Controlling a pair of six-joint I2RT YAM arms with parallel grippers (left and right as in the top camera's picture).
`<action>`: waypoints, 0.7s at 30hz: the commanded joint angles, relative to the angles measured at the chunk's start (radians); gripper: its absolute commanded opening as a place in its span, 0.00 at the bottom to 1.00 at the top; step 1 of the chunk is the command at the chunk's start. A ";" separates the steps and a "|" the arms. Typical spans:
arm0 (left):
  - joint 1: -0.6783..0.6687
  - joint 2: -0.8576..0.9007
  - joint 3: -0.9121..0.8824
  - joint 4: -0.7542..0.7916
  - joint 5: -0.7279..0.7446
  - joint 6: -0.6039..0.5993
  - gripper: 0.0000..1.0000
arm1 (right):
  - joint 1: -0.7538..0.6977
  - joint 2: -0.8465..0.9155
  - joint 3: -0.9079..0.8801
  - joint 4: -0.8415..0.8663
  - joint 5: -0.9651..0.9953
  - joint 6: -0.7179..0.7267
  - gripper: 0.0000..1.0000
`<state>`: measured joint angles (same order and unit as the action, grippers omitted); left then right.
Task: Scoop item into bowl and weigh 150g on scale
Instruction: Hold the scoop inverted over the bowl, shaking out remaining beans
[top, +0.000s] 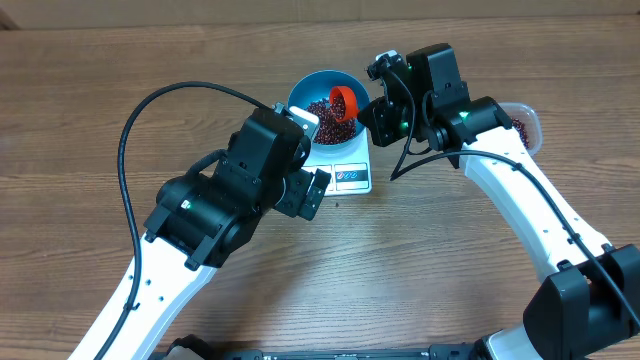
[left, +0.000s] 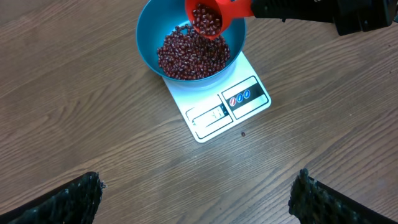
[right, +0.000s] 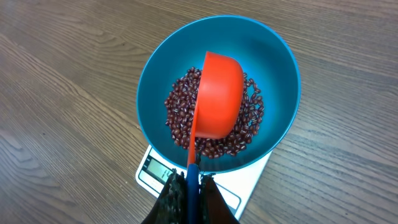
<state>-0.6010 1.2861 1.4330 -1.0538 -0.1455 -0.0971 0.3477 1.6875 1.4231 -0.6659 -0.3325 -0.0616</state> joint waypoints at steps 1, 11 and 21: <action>0.007 0.009 0.004 0.003 0.008 0.015 1.00 | 0.000 -0.038 0.032 0.010 0.006 0.013 0.04; 0.007 0.009 0.004 0.003 0.008 0.015 1.00 | 0.000 -0.051 0.032 -0.013 0.029 -0.067 0.04; 0.007 0.009 0.004 0.003 0.008 0.015 1.00 | 0.002 -0.053 0.032 -0.030 -0.090 -0.151 0.04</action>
<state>-0.6010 1.2861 1.4330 -1.0538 -0.1455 -0.0971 0.3477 1.6798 1.4235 -0.6872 -0.3206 -0.1333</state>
